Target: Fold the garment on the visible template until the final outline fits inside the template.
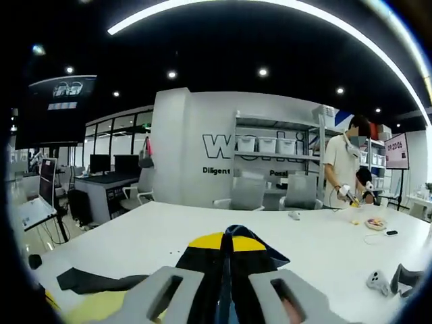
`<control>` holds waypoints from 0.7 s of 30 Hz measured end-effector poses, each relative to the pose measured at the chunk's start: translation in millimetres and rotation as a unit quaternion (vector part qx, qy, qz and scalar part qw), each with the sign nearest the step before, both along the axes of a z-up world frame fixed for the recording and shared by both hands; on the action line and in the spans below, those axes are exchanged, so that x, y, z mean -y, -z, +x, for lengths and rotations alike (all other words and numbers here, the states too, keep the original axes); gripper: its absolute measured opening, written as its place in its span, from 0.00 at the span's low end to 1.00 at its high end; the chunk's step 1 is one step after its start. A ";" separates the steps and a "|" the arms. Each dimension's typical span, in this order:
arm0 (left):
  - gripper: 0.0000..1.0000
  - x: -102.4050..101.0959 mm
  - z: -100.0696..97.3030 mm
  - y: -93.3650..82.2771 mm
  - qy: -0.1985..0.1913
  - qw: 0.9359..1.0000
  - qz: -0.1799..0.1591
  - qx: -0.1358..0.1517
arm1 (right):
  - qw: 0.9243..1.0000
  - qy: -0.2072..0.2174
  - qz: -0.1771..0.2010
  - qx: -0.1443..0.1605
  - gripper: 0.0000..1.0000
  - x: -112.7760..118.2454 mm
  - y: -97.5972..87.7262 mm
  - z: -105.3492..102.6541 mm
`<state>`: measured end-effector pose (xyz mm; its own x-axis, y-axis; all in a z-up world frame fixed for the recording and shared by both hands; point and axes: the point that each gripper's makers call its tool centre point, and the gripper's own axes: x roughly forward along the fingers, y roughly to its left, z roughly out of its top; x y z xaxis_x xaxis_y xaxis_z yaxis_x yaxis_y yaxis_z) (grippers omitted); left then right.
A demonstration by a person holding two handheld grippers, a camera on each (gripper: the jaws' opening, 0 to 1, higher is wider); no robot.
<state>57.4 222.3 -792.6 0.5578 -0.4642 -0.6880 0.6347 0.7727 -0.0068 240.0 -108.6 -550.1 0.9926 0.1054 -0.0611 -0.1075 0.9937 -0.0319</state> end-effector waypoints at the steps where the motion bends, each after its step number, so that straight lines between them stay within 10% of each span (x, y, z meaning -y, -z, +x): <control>1: 0.03 0.4 -0.3 -0.3 -0.001 1.000 -0.002 0.001 | 1.000 -0.006 0.003 0.000 0.00 -6.9 0.8 0.7; 21: 0.03 22.8 -7.3 -3.3 0.014 0.999 -0.028 -0.001 | 0.994 -0.111 0.007 -0.015 0.00 -111.1 15.7 7.9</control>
